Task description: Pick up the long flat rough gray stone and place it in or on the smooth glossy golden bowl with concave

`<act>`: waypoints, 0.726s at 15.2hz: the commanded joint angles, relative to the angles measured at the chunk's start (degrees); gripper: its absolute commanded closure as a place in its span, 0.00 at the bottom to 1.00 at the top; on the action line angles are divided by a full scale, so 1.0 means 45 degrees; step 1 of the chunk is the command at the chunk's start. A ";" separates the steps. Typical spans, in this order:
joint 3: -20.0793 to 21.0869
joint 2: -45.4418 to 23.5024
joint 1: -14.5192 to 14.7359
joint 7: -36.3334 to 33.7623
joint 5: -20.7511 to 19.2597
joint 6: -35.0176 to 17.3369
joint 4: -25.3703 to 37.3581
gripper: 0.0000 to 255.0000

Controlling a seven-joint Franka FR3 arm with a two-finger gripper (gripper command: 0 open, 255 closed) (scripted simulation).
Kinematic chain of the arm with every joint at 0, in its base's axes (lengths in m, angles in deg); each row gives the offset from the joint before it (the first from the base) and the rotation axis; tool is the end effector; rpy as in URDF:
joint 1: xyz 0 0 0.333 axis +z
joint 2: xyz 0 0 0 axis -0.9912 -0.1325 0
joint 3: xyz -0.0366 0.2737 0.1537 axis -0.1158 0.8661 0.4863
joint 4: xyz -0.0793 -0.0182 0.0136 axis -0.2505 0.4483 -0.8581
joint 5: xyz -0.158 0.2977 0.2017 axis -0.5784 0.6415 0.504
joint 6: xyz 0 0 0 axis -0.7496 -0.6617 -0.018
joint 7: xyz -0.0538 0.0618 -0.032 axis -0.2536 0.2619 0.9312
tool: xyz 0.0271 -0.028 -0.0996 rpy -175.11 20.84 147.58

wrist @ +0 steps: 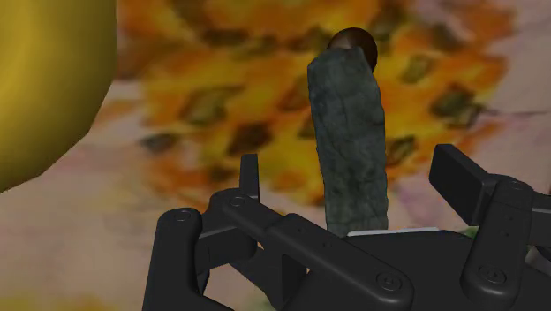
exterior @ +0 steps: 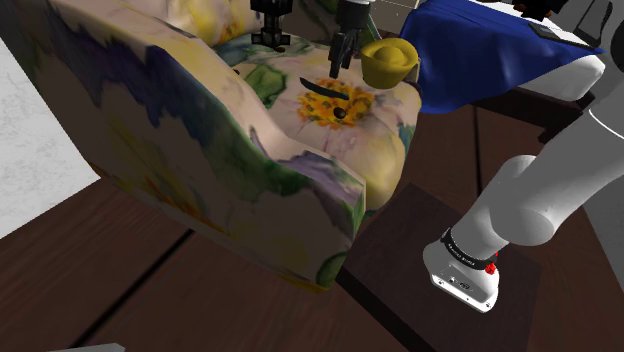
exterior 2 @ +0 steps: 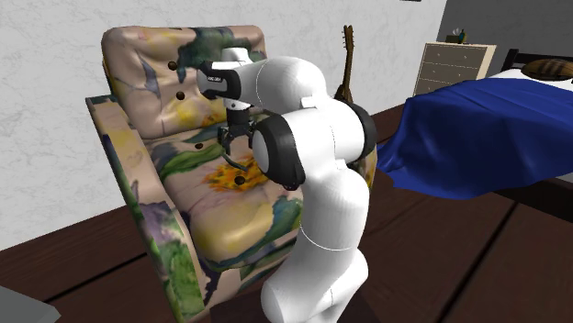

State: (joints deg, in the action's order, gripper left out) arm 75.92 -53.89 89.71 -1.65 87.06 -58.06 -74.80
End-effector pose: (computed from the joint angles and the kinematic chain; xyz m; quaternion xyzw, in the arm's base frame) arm 0.5192 0.0401 0.5791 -0.9878 -0.1534 0.0082 0.0252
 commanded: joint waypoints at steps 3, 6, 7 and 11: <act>0.0092 -0.1600 0.0146 0.0498 0.0241 0.0055 0.1811 0.00; 0.0108 -0.1546 0.0158 0.0502 0.0243 -0.0471 0.1232 0.00; 0.0113 -0.1534 0.0163 0.0504 0.0244 -0.0645 0.1047 0.00; 0.0129 -0.1512 0.0179 0.0510 0.0250 -0.1261 0.0409 0.00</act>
State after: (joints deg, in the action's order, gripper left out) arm 76.46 -60.67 90.48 0.68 88.18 -63.14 -72.42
